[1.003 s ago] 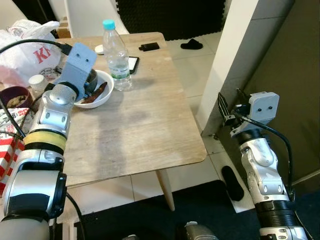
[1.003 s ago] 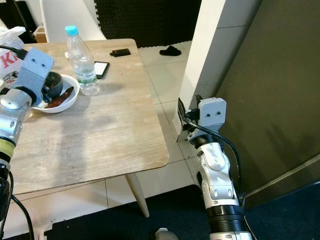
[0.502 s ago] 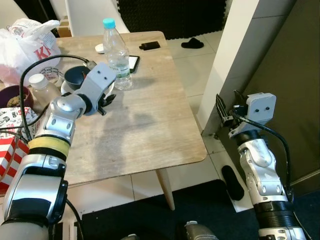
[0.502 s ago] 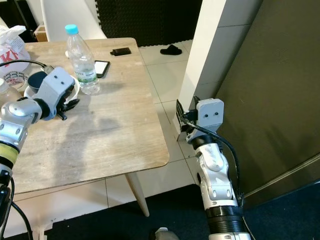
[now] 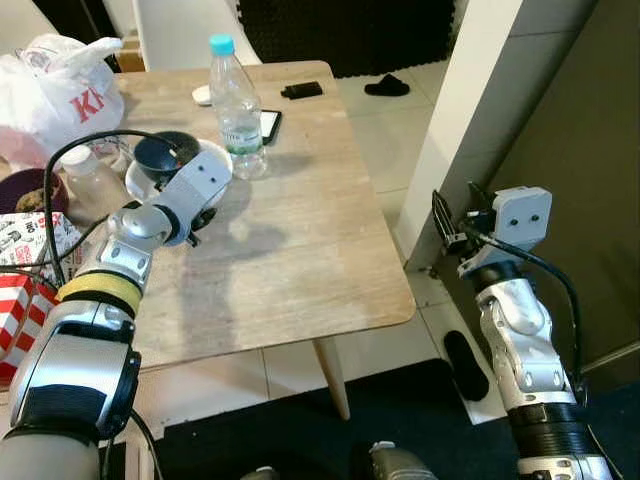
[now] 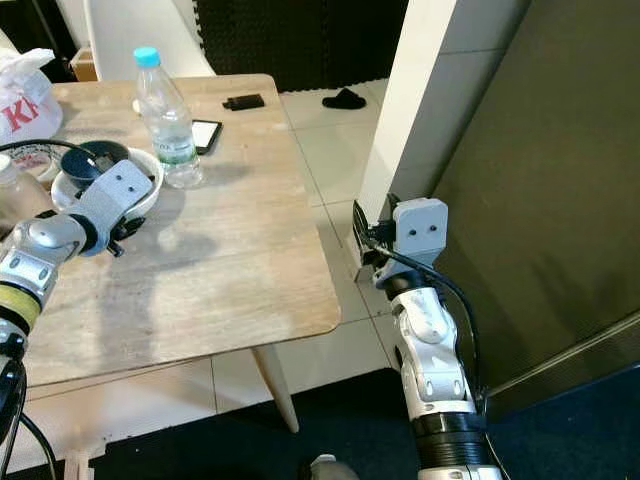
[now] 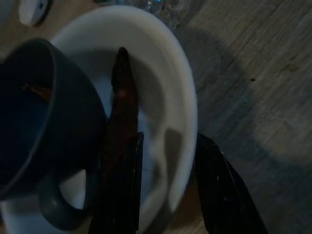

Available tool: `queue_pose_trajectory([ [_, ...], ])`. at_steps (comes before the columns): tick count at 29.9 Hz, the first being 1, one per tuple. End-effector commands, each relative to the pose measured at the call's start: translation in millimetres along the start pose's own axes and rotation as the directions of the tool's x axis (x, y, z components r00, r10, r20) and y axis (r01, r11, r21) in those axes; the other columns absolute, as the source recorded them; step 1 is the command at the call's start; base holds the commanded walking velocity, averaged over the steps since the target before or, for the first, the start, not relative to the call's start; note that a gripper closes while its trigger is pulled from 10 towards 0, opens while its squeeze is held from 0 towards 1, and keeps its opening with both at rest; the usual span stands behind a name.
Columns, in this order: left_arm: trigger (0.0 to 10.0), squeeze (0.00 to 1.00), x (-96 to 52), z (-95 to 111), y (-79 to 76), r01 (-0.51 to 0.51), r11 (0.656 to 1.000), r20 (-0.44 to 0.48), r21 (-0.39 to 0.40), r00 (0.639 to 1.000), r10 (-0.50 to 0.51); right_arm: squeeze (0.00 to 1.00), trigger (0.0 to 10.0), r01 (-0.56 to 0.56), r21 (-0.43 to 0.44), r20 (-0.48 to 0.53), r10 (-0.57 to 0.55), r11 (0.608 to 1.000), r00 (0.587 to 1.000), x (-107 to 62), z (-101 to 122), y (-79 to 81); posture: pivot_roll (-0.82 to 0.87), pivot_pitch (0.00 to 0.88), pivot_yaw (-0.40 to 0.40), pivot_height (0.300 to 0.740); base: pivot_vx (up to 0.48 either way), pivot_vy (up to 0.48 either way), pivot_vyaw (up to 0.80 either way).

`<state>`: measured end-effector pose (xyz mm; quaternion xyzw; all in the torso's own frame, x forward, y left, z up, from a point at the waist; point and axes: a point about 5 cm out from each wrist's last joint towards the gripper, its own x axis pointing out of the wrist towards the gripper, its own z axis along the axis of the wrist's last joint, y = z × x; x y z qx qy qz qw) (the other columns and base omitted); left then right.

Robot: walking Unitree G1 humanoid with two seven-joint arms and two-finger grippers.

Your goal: Restocking fridge

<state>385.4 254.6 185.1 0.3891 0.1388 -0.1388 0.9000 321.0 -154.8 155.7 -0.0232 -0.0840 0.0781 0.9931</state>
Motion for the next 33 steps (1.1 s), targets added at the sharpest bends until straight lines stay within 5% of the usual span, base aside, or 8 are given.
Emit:
queue_pose_trajectory([
  [1, 7.1, 0.00, 3.5, 2, -5.8, 0.020, 0.998, 0.003, 0.063, 1.000, -0.020, 0.00, 10.0, 0.005, 0.004, -0.027, -0.005, 1.000, 1.000, -2.6, -5, 0.0, -0.02, 0.172, -0.042, 0.740, 0.000, 0.000, 0.00],
  [3, 7.1, 0.00, 4.1, 3, -6.6, 0.023, 0.996, 0.004, 0.084, 1.000, -0.024, 0.00, 10.0, 0.005, 0.003, -0.027, -0.005, 1.000, 1.000, -2.7, -5, -0.3, -0.02, 0.172, -0.042, 0.740, 0.000, 0.000, 0.00],
  [4, 2.1, 0.00, 4.8, 5, -6.9, 0.025, 0.994, 0.006, 0.109, 1.000, -0.026, 0.00, 10.0, 0.006, 0.003, -0.028, -0.006, 1.000, 1.000, -2.8, -5, -0.6, -0.02, 0.172, -0.042, 0.740, 0.000, 0.000, 0.00],
  [6, 2.1, 0.00, 5.3, 6, -6.9, 0.025, 0.992, 0.008, 0.123, 1.000, -0.027, 0.00, 10.0, 0.007, 0.002, -0.028, -0.007, 1.000, 1.000, -2.9, -5, -0.9, -0.02, 0.172, -0.042, 0.740, 0.000, 0.000, 0.00],
  [7, 0.0, 0.00, 5.6, 8, -6.8, 0.028, 0.990, 0.012, 0.141, 0.999, -0.030, 0.00, 10.0, 0.008, 0.002, -0.028, -0.008, 1.000, 1.000, -2.9, -5, -1.1, -0.02, 0.170, -0.042, 0.740, 0.000, 0.000, 0.00],
  [23, 0.0, 0.00, 2.1, 1, -0.2, 0.036, 0.959, -0.051, 0.280, 0.998, -0.023, 0.00, 10.0, 0.005, 0.004, -0.024, -0.004, 1.000, 1.000, 0.1, -4, -0.7, 0.00, 0.166, -0.047, 0.740, 0.000, 0.000, 0.00],
  [24, 10.0, 0.00, 1.2, 7, 4.3, 0.000, 0.960, -0.012, 0.282, 1.000, 0.003, 0.00, 10.0, 0.005, 0.003, -0.022, -0.005, 1.000, 1.000, 0.6, -3, -1.0, -0.01, 0.164, -0.046, 0.740, 0.000, 0.000, 0.00],
  [33, 10.0, 0.00, -9.0, 35, 4.4, 0.019, 0.978, 0.200, 0.206, 0.978, -0.061, 0.00, 10.0, 0.008, 0.001, -0.021, -0.008, 1.000, 1.000, 0.5, -3, -1.6, 0.00, 0.163, -0.040, 0.740, 0.000, 0.000, 0.00],
])
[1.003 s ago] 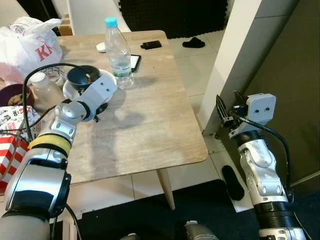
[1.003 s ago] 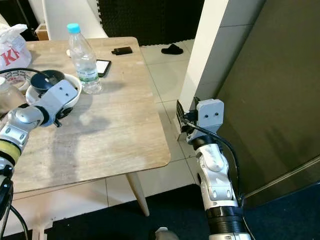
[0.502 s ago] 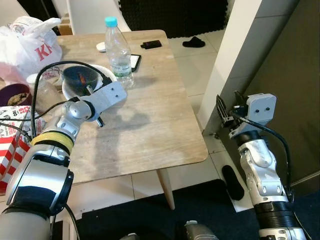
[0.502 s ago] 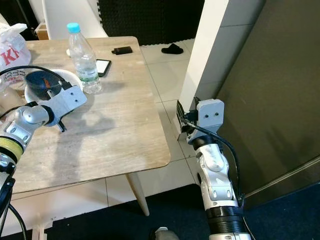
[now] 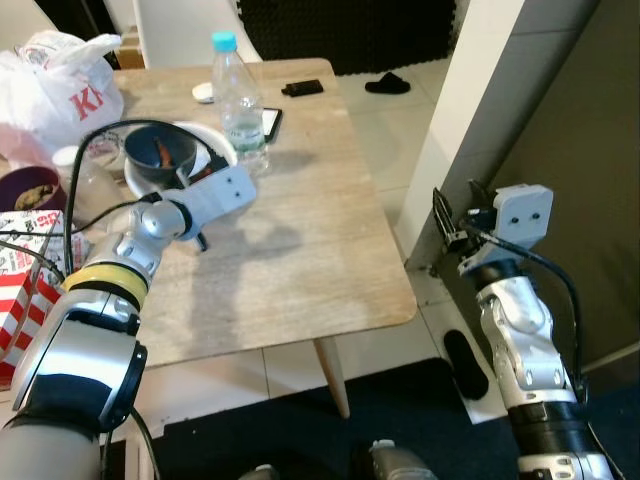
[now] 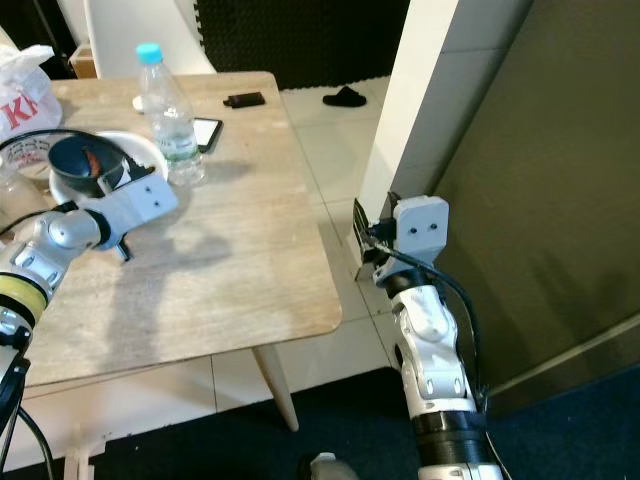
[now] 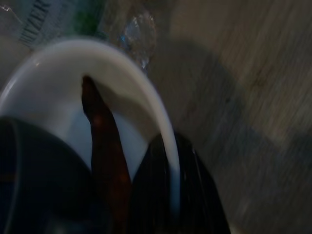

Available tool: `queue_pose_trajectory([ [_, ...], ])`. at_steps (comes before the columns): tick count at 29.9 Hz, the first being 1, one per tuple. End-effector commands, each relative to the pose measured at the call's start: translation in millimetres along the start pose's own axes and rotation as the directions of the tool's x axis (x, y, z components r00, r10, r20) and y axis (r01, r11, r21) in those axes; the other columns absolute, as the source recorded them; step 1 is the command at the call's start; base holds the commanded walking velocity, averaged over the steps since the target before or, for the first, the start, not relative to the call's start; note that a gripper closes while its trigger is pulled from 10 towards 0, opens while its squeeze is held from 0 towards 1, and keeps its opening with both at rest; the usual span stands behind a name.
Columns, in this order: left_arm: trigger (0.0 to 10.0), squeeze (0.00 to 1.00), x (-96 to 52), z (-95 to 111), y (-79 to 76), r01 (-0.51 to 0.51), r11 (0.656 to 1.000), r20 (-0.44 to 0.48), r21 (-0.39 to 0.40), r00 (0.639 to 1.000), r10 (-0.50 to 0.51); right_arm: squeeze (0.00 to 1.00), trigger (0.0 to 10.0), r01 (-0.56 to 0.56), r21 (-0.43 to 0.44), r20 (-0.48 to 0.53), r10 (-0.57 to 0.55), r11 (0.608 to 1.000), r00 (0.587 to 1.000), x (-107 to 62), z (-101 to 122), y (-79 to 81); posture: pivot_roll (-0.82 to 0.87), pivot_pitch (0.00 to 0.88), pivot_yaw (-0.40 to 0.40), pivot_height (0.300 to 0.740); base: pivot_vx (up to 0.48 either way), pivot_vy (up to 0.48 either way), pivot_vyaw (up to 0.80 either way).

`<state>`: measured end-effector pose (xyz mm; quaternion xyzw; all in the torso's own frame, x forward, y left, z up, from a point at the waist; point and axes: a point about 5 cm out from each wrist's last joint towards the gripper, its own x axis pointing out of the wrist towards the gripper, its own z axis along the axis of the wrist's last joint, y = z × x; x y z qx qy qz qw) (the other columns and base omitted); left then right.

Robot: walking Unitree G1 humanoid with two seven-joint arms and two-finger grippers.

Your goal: Restocking fridge

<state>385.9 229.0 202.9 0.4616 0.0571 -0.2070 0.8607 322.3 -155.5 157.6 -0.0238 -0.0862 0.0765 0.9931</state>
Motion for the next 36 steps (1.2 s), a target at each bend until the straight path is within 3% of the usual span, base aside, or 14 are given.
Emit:
queue_pose_trajectory([
  [1, 10.0, 0.00, -9.9, 9, 7.4, 0.002, 1.000, 0.082, -0.030, 0.997, 0.000, 0.00, 10.0, 0.005, 0.003, -0.026, -0.005, 1.000, 1.000, -1.2, -5, -0.7, 0.00, 0.163, -0.041, 0.740, 0.000, 0.000, 0.00],
  [2, 10.0, 0.00, -9.9, 9, 7.4, 0.002, 1.000, 0.082, -0.030, 0.997, 0.000, 0.00, 10.0, 0.005, 0.003, -0.026, -0.005, 1.000, 1.000, -1.2, -5, -0.7, 0.00, 0.163, -0.041, 0.740, 0.000, 0.000, 0.00],
  [3, 10.0, 0.00, -18.8, 18, -4.0, 0.057, 0.996, 0.152, -0.066, 0.987, -0.046, 0.00, 10.0, 0.003, 0.002, -0.028, -0.003, 1.000, 1.000, -1.5, -6, -0.6, 0.00, 0.162, -0.044, 0.740, 0.000, 0.000, 0.00],
  [6, 10.0, 0.00, -37.8, 31, -25.4, 0.149, 0.986, 0.229, -0.073, 0.965, -0.128, 0.00, 10.0, -0.004, 0.001, -0.031, 0.004, 1.000, 1.000, -0.8, -6, -0.3, 0.01, 0.161, -0.048, 0.740, 0.000, 0.000, 0.00],
  [9, 10.0, 0.00, -45.4, 35, -33.2, 0.177, 0.981, 0.246, -0.075, 0.957, -0.154, 0.00, 10.0, -0.007, 0.000, -0.032, 0.007, 1.000, 0.999, -0.1, -7, -0.1, 0.01, 0.159, -0.049, 0.740, 0.000, 0.000, 0.00],
  [11, 10.0, 0.00, -55.1, 33, -46.9, 0.217, 0.975, 0.230, -0.035, 0.952, -0.204, 0.00, 10.0, -0.013, 0.000, -0.032, 0.013, 1.000, 0.999, 1.4, -6, 0.5, 0.02, 0.158, -0.051, 0.740, 0.000, 0.000, 0.00],
  [16, 10.0, 0.00, -66.4, 32, -63.7, 0.270, 0.963, 0.218, 0.000, 0.940, -0.263, 0.00, 10.0, -0.018, 0.000, -0.031, 0.018, 1.000, 0.999, 2.9, -6, 0.9, 0.03, 0.155, -0.055, 0.740, 0.000, 0.000, 0.00],
  [19, 10.0, 0.00, -77.9, 41, -76.9, 0.332, 0.938, 0.223, 0.096, 0.912, -0.345, 0.00, 10.0, -0.031, -0.001, -0.028, 0.031, 1.000, 0.999, 5.8, -6, 2.6, 0.04, 0.148, -0.060, 0.740, 0.000, 0.000, 0.00],
  [25, 10.0, 0.00, -75.8, 49, -82.3, 0.379, 0.910, 0.222, 0.168, 0.885, -0.410, 0.00, 10.0, -0.047, -0.001, 0.001, 0.047, 0.999, 0.999, 9.8, 2, 3.4, 0.04, 0.144, -0.056, 0.740, 0.000, 0.000, 0.00],
  [32, 10.0, 0.00, -61.2, 52, -83.1, 0.386, 0.911, 0.240, 0.145, 0.879, -0.411, 0.00, 10.0, -0.104, -0.005, 0.034, 0.105, 0.995, 0.994, 8.3, 14, 5.6, 0.02, 0.146, -0.056, 0.740, 0.000, 0.000, 0.00],
  [33, 10.0, 0.27, -57.2, 53, -85.9, 0.395, 0.907, 0.240, 0.148, 0.875, -0.421, 0.00, 10.0, -0.121, -0.007, 0.044, 0.122, 0.993, 0.992, 7.8, 17, 6.6, 0.02, 0.147, -0.055, 0.740, 0.000, 0.000, 0.00],
  [35, 10.0, 0.27, -55.9, 53, -87.3, 0.402, 0.904, 0.241, 0.148, 0.872, -0.427, 0.00, 10.0, -0.128, -0.008, 0.048, 0.128, 0.992, 0.991, 7.8, 19, 7.1, 0.02, 0.147, -0.055, 0.740, 0.000, 0.000, 0.00],
  [36, 10.0, 1.00, -53.9, 55, -90.1, 0.411, 0.899, 0.245, 0.153, 0.865, -0.437, 0.00, 10.0, -0.141, -0.009, 0.057, 0.141, 0.990, 0.988, 7.9, 22, 8.3, 0.01, 0.148, -0.057, 0.740, 0.000, 0.000, 0.00],
])
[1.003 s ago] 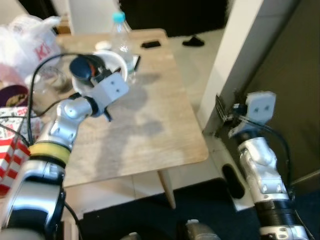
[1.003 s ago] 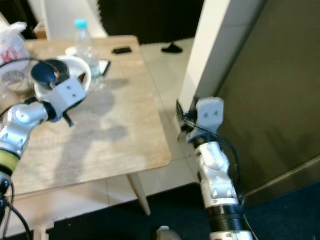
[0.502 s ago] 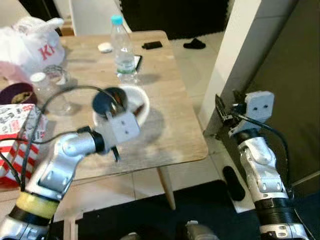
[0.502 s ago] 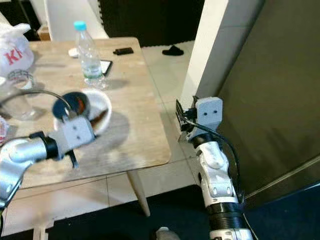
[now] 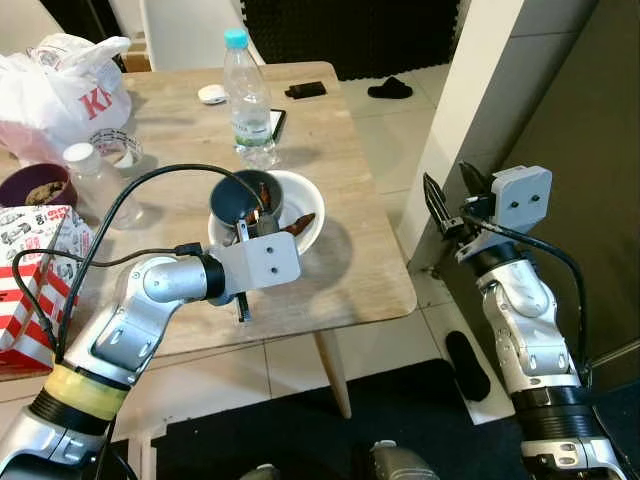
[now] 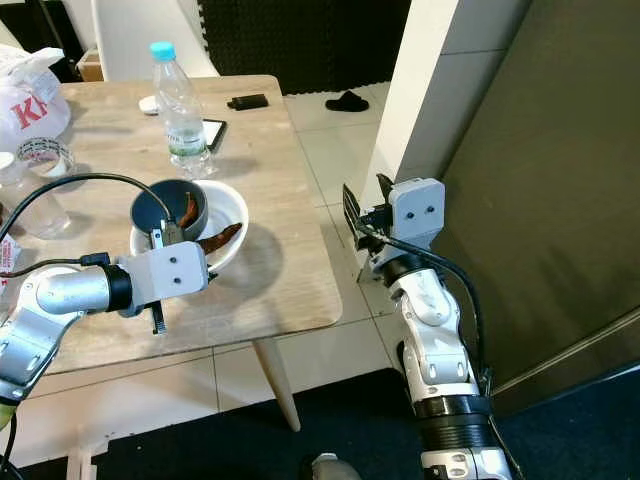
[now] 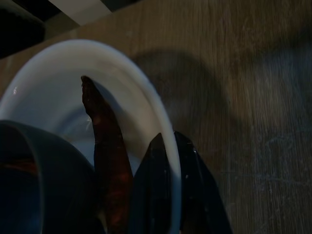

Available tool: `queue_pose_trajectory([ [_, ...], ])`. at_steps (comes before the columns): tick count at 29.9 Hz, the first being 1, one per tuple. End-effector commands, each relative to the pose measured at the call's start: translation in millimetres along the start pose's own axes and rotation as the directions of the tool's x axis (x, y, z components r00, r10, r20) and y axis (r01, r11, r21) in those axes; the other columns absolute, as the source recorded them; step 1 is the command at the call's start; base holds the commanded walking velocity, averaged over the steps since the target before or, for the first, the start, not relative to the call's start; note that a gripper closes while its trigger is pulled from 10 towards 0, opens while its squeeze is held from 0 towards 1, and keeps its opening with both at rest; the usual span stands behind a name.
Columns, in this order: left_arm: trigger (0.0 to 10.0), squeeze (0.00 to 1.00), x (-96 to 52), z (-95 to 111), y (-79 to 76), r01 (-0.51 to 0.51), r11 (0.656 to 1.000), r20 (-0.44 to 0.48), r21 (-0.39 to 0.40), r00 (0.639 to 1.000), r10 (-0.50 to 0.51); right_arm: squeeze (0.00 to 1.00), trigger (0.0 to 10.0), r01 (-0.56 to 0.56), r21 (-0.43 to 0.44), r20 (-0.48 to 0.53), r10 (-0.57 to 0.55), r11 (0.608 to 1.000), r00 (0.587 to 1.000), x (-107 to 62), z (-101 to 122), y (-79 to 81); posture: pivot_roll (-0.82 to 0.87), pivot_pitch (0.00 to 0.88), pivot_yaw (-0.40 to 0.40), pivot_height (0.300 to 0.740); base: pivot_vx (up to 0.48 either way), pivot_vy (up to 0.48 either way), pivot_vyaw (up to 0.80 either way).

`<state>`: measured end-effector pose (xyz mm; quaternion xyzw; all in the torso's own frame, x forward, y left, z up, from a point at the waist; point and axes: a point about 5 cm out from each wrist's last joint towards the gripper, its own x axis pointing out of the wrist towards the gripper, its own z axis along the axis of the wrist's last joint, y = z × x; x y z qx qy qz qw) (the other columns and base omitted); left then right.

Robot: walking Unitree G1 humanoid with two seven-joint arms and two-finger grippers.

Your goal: Restocking fridge

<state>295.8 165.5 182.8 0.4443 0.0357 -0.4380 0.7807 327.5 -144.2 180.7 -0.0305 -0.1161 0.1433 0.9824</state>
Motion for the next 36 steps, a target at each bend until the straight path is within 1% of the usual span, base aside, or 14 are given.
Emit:
queue_pose_trajectory([
  [1, 10.0, 1.00, 9.5, 7, -5.8, 0.038, 0.999, 0.035, 0.018, 0.999, -0.039, 0.00, 10.0, -0.019, 0.003, 0.003, 0.019, 1.000, 1.000, -2.2, 3, 0.8, 0.01, 0.148, -0.057, 0.740, 0.000, 0.000, 0.00],
  [13, 10.0, 1.00, 9.5, 44, -12.8, 0.120, 0.992, 0.257, -0.031, 0.960, -0.108, 0.00, 10.0, -0.081, 0.023, 0.061, 0.080, 0.996, 0.995, 7.0, 24, 7.8, 0.01, 0.154, -0.060, 0.740, 0.000, 0.000, 0.00],
  [14, 10.0, 0.27, 6.2, 46, -10.7, 0.124, 0.991, 0.268, -0.042, 0.957, -0.108, 0.00, 10.0, -0.083, 0.028, 0.064, 0.081, 0.996, 0.995, 7.2, 25, 7.9, 0.02, 0.154, -0.061, 0.740, 0.000, 0.000, 0.00],
  [15, 10.0, 0.27, 6.2, 46, -10.7, 0.124, 0.991, 0.268, -0.042, 0.957, -0.108, 0.00, 10.0, -0.083, 0.028, 0.064, 0.081, 0.996, 0.995, 7.2, 25, 7.9, 0.02, 0.154, -0.061, 0.740, 0.000, 0.000, 0.00],
  [16, 10.0, 0.00, -2.9, 48, -6.7, 0.129, 0.990, 0.295, -0.047, 0.949, -0.110, 0.00, 10.0, -0.087, 0.037, 0.070, 0.084, 0.996, 0.994, 7.9, 28, 7.9, 0.02, 0.156, -0.059, 0.740, 0.000, 0.000, 0.00],
  [21, 10.0, 0.00, -22.7, 52, 5.9, 0.089, 0.994, 0.321, -0.066, 0.945, -0.063, 0.00, 10.0, -0.091, 0.051, 0.078, 0.087, 0.995, 0.993, 9.2, 31, 7.5, 0.03, 0.157, -0.059, 0.740, 0.000, 0.000, 0.00],
  [26, 10.0, 0.00, -38.4, 49, 38.7, -0.127, 0.975, 0.313, -0.180, 0.933, 0.179, 0.00, 10.0, -0.090, 0.094, 0.074, 0.083, 0.991, 0.994, 9.7, 31, 8.7, 0.03, 0.160, -0.053, 0.740, 0.000, 0.000, 0.00],
  [28, 10.0, 0.00, -49.4, 37, 63.2, -0.347, 0.886, 0.239, -0.308, 0.873, 0.425, 0.00, 10.0, -0.094, 0.161, 0.053, 0.086, 0.982, 0.995, 9.0, 27, 12.4, 0.03, 0.161, -0.052, 0.740, 0.000, 0.000, 0.00],
  [29, 10.0, 0.00, -58.6, 21, 70.2, -0.508, 0.767, 0.138, -0.391, 0.792, 0.595, 0.00, 10.0, -0.105, 0.218, 0.013, 0.104, 0.970, 0.994, 6.3, 19, 19.5, 0.03, 0.165, -0.053, 0.740, 0.000, 0.000, 0.00],
  [31, 10.0, 0.00, -61.3, 17, 71.2, -0.546, 0.732, 0.109, -0.408, 0.767, 0.632, 0.00, 10.0, -0.107, 0.232, 0.003, 0.110, 0.967, 0.994, 5.5, 17, 21.4, 0.03, 0.165, -0.053, 0.740, 0.000, 0.000, 0.00],
  [32, 10.0, 0.00, -68.9, 9, 68.3, -0.634, 0.613, 0.056, -0.472, 0.672, 0.738, 0.00, 10.0, -0.119, 0.294, -0.017, 0.130, 0.948, 0.991, 3.7, 11, 28.6, 0.04, 0.175, -0.057, 0.740, 0.000, 0.000, 0.00],
  [33, 10.0, 0.00, -68.9, 9, 68.3, -0.634, 0.613, 0.056, -0.472, 0.672, 0.738, 0.00, 10.0, -0.119, 0.294, -0.017, 0.130, 0.948, 0.991, 3.7, 11, 28.6, 0.04, 0.175, -0.057, 0.740, 0.000, 0.000, 0.00],
  [35, 10.0, 0.00, -76.7, -6, 62.2, -0.726, 0.410, -0.068, -0.552, 0.529, 0.846, 0.00, 10.0, -0.143, 0.388, -0.042, 0.173, 0.910, 0.984, 3.7, 5, 39.4, 0.05, 0.177, -0.060, 0.740, 0.000, 0.000, 0.00],
  [36, 10.0, 0.00, -77.4, -7, 61.7, -0.733, 0.391, -0.082, -0.557, 0.517, 0.852, 0.00, 10.0, -0.145, 0.396, -0.044, 0.177, 0.907, 0.983, 3.7, 5, 40.4, 0.05, 0.177, -0.060, 0.740, 0.000, 0.000, 0.00],
])
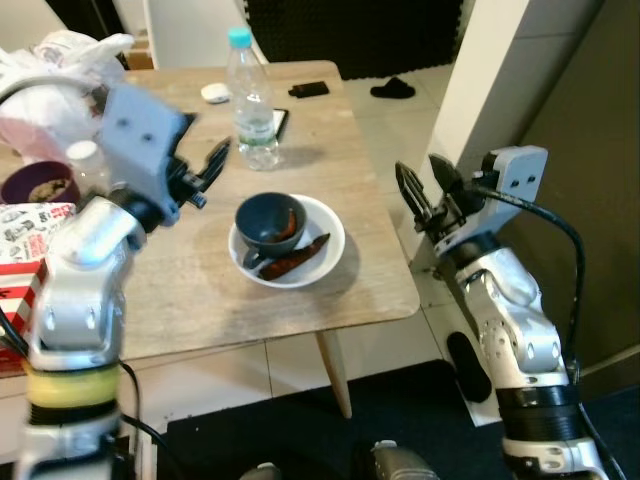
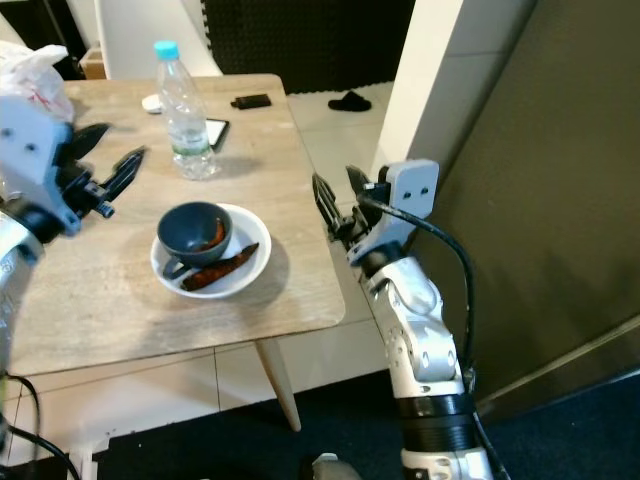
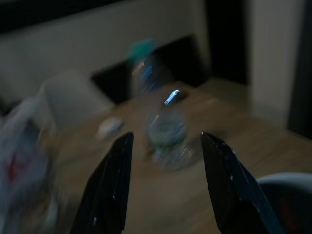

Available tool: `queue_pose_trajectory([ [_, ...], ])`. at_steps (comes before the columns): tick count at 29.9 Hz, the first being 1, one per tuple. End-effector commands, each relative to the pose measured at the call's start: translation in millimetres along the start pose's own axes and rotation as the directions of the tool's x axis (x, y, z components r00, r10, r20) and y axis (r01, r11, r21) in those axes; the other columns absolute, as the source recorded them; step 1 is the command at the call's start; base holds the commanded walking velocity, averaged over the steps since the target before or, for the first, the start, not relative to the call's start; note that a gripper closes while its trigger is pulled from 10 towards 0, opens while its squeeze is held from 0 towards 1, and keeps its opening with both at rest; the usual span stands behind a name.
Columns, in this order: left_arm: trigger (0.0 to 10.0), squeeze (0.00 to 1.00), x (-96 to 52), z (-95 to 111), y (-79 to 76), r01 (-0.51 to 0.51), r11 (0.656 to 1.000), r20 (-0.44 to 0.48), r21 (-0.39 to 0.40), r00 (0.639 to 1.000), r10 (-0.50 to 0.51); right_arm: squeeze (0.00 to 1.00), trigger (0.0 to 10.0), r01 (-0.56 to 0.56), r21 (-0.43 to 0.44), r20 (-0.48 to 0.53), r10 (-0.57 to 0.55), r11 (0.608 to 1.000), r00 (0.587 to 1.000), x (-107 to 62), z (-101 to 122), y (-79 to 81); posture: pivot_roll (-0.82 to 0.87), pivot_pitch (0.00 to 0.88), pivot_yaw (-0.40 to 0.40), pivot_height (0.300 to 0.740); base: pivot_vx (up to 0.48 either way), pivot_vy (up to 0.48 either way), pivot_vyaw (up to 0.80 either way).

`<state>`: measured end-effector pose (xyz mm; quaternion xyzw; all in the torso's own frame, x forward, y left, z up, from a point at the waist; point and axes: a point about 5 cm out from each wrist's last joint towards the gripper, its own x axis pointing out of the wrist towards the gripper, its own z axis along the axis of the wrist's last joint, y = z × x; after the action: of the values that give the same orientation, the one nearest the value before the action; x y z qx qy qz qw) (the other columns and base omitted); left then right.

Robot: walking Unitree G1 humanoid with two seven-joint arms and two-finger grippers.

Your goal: Restocking fridge

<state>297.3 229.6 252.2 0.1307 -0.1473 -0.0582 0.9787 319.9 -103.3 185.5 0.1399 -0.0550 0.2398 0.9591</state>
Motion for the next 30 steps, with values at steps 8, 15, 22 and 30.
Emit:
queue_pose_trajectory([
  [8, 10.0, 0.00, -36.5, -81, -22.6, -0.327, 0.935, -0.260, 0.134, 0.899, 0.352, 0.00, 10.0, -0.112, 0.200, -0.207, 0.154, 0.973, 0.966, 15.3, -21, 22.6, 0.03, 0.181, -0.077, 0.740, 0.000, 0.000, 0.00],
  [15, 10.0, 0.00, -47.6, -94, -41.5, -0.330, 0.921, -0.278, 0.205, 0.883, 0.378, 0.00, 10.0, -0.137, 0.263, -0.274, 0.210, 0.955, 0.939, 20.4, -24, 27.9, 0.01, 0.184, -0.079, 0.740, 0.000, 0.000, 0.00],
  [22, 10.0, 0.00, -40.9, -83, -58.3, -0.297, 0.914, -0.174, 0.278, 0.920, 0.352, 0.00, 10.0, -0.093, 0.328, -0.371, 0.219, 0.940, 0.903, 27.0, -33, 24.7, 0.01, 0.192, -0.076, 0.740, 0.000, 0.000, 0.00],
  [30, 10.0, 0.00, -36.5, -78, -57.4, -0.315, 0.904, -0.141, 0.289, 0.920, 0.365, 0.00, 10.0, -0.070, 0.314, -0.439, 0.211, 0.947, 0.873, 28.1, -45, 23.0, 0.01, 0.206, -0.083, 0.740, 0.000, 0.000, 0.00],
])
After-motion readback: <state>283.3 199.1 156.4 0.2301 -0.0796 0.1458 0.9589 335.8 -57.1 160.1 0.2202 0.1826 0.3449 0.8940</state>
